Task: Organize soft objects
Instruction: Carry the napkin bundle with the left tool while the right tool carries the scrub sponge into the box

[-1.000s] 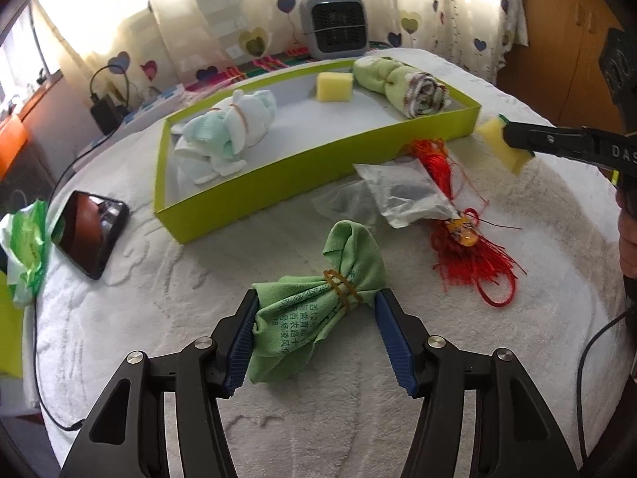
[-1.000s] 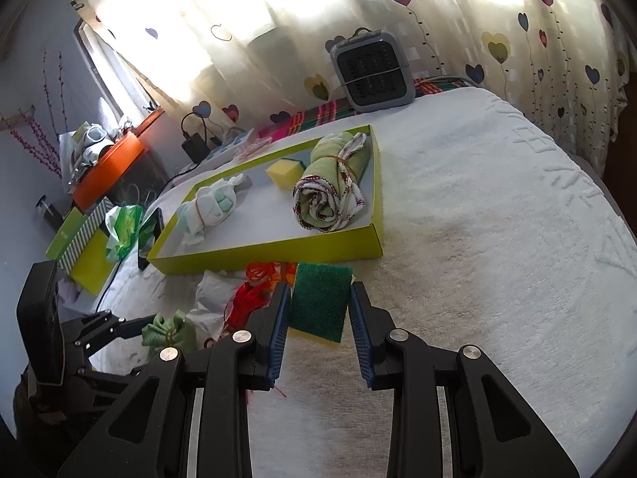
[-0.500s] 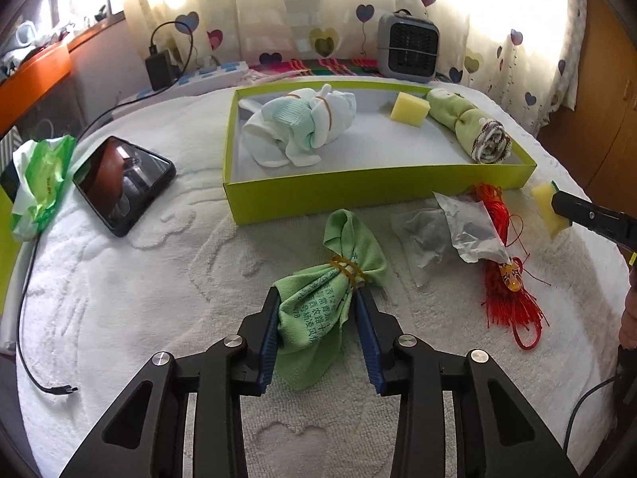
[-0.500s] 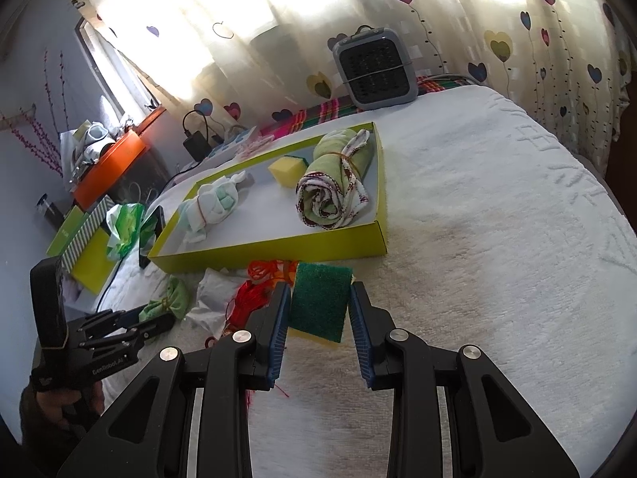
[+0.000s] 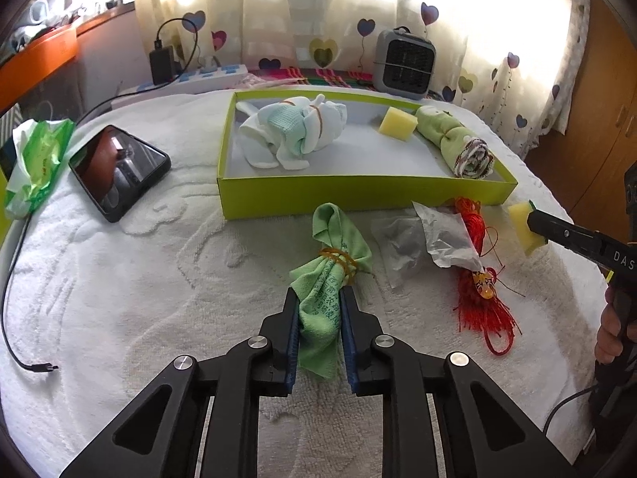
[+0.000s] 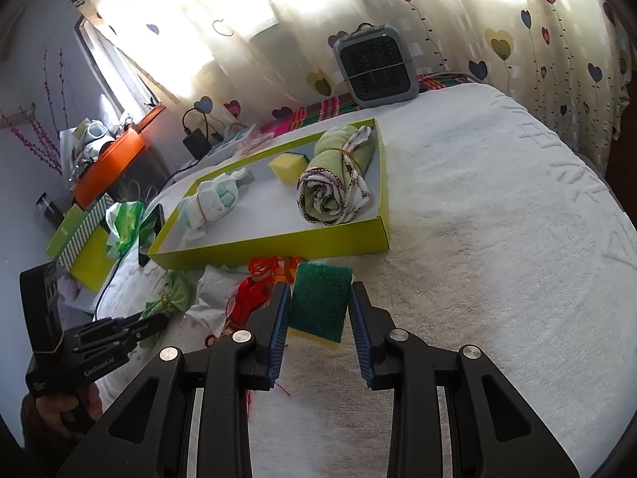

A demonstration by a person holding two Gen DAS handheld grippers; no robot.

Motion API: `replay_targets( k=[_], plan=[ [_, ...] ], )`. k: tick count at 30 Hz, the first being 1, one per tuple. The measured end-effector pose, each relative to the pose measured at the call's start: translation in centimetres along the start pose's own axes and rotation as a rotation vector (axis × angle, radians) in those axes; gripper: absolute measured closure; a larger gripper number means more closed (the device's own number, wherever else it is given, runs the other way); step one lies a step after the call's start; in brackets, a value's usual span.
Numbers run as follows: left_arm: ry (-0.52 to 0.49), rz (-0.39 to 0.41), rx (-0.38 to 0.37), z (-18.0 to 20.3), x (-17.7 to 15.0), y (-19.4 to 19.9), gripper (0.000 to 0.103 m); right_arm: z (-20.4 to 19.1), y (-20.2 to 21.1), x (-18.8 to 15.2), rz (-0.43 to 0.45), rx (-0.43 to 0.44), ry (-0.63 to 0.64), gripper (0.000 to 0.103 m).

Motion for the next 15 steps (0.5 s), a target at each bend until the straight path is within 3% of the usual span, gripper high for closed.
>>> replay_targets(
  k=[15],
  plan=[
    [0.022, 0.038, -0.014, 0.0, 1.2, 1.5, 0.086, -1.2, 0.4, 0.4, 0.003, -0.004, 0.04, 0.072]
  ],
)
Point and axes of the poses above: each gripper's, at about its wrist camera, not at the fingertips, and y roughly against the way its jaws point, z to its right, x to its top, the point moved 3 cm from there along -y, roughly the way its jaws point, and after that the axes turned 12 degrees about x, right-handed, at the moved point
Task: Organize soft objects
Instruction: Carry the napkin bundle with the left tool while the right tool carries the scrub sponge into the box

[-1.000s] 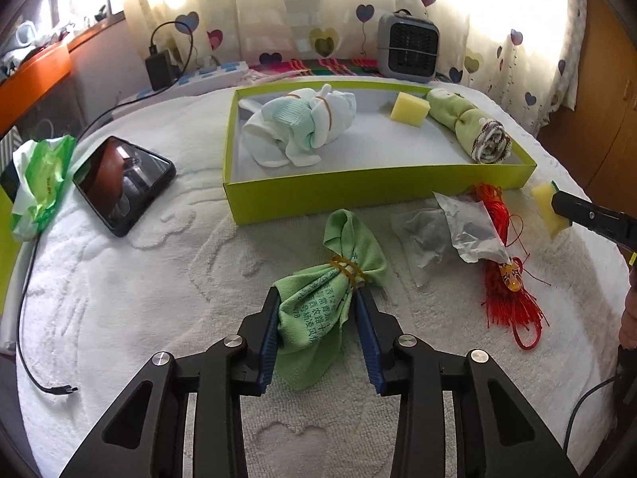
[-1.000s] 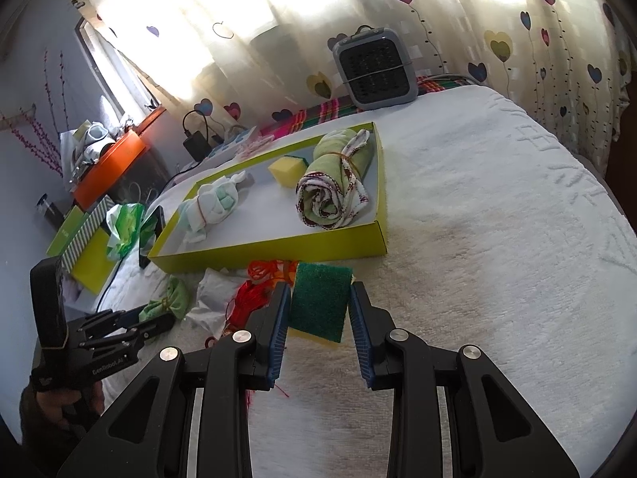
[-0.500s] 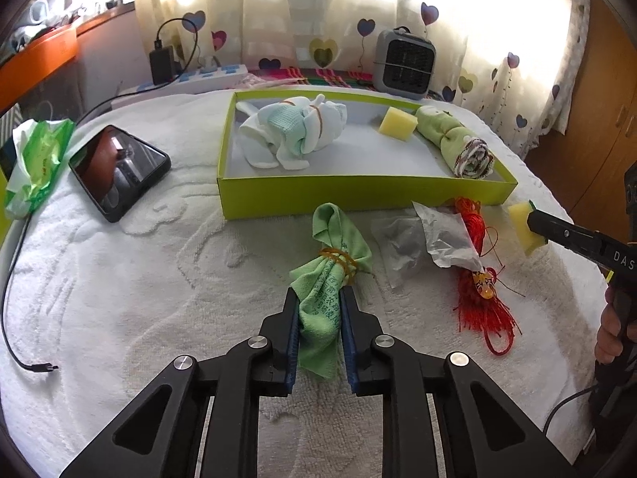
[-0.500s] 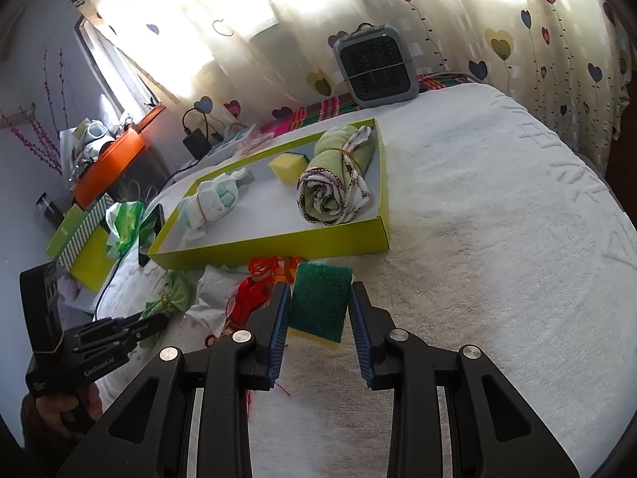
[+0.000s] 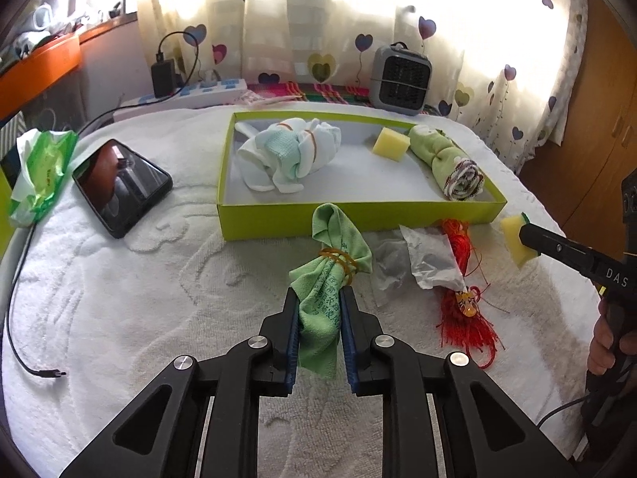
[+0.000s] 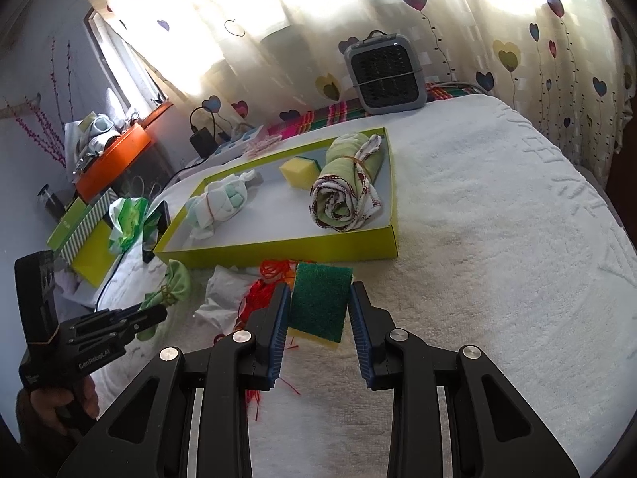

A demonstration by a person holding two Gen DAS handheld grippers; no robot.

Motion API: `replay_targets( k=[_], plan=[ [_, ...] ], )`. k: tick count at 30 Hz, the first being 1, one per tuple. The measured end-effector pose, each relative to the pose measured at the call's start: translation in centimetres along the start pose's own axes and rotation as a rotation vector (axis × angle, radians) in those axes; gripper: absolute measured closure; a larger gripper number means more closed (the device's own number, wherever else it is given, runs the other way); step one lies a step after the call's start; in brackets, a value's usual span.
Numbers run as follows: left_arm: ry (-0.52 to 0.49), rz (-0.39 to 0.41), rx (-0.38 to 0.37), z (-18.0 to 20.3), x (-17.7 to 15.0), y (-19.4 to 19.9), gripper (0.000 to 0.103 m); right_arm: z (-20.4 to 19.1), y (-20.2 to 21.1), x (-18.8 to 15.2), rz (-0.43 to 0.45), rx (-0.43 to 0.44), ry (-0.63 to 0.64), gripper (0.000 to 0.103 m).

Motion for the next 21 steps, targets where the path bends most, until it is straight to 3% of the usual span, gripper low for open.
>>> replay_targets(
  k=[21],
  plan=[
    [0.013, 0.069, -0.02, 0.2, 3.2, 1.9, 0.086, -2.5, -0.9, 2.0, 0.011, 0.012, 0.068, 0.072]
  ],
)
Point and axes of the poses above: each gripper's, at about its wrist camera, not at the fingertips, and y roughly against the way its jaws point, z to its right, x to its top, the point moved 3 cm from there along -y, roughly the way its jaws point, and after that the axes turned 12 degrees about x, right-handed, at the moved point
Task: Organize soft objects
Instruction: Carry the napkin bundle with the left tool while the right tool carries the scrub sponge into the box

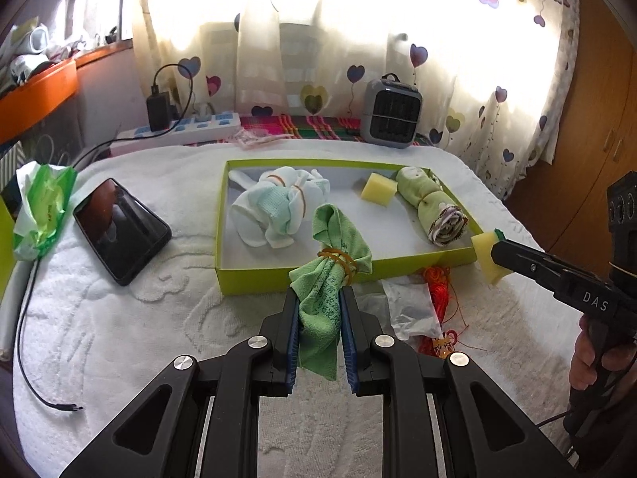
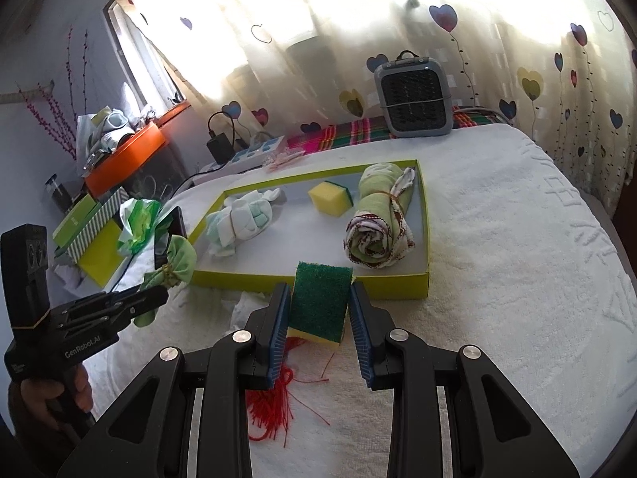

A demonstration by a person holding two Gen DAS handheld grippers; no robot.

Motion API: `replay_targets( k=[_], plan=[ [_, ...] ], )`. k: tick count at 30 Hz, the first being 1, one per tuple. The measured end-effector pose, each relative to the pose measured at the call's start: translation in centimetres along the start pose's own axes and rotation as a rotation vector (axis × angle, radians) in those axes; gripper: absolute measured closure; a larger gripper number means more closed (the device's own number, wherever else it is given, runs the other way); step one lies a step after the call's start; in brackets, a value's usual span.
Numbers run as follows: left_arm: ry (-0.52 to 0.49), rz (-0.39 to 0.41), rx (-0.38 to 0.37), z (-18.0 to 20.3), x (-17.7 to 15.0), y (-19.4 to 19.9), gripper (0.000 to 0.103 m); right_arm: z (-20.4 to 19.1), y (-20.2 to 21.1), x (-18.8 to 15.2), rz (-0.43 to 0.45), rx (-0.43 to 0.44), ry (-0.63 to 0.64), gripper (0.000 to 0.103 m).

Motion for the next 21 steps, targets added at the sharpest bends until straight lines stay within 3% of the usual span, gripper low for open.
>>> replay_targets(
  k=[21],
  plan=[
    [0.009, 0.006, -0.01, 0.5, 3.5, -2.2, 0.086, -0.7, -2.8, 3.2, -0.009, 0.017, 0.045, 0.072]
  ],
)
Point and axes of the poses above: each gripper's, at about its wrist camera, not at the fingertips, and y roughly against the way its jaws point, z to its right, x to its top, the point moved 3 cm from there along -y, roughly the way its jaws point, and after that the axes turned 12 degrees about x, right-handed, at the moved point
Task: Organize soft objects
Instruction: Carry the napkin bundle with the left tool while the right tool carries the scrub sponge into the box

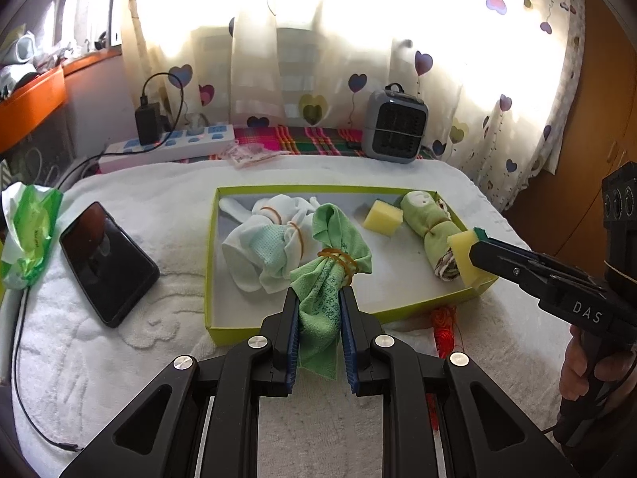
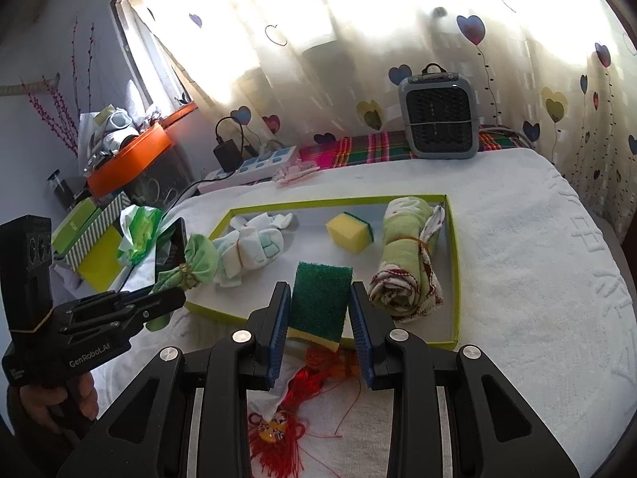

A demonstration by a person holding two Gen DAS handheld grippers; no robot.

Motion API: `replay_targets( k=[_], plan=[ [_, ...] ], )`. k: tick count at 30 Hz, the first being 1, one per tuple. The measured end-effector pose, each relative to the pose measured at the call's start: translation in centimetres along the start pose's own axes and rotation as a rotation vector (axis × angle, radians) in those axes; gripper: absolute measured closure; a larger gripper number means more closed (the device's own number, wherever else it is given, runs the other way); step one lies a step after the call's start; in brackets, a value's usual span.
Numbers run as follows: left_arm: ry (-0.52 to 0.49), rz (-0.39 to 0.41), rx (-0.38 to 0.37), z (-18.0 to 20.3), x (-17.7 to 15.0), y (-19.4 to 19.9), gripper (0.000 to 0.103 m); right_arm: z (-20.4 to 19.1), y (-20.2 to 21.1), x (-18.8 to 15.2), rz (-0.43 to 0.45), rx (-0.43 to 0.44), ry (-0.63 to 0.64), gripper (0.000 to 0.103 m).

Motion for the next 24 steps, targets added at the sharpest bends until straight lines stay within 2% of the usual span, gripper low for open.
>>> replay_targets(
  k=[13, 24],
  plan=[
    [0.002, -0.031, -0.019, 1.4, 1.6, -3.4, 0.086, 1.1, -3.5, 2.1, -0.039, -0.011, 0.012, 0.072],
    [0.0, -0.078, -0.004, 2.1, 1.5, -6.1, 0.086, 2.1, -6.2, 2.0, -0.091, -0.013, 0.005, 0.072]
  ],
)
Point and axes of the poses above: each gripper's, at about its wrist camera, not at the fingertips, and y roughly against the way its jaws point, z to its right, x to its top, the point moved 3 cm from there along -y, roughly the way its jaws point, and after that the axes turned 12 degrees about x, right-handed, at the moved point
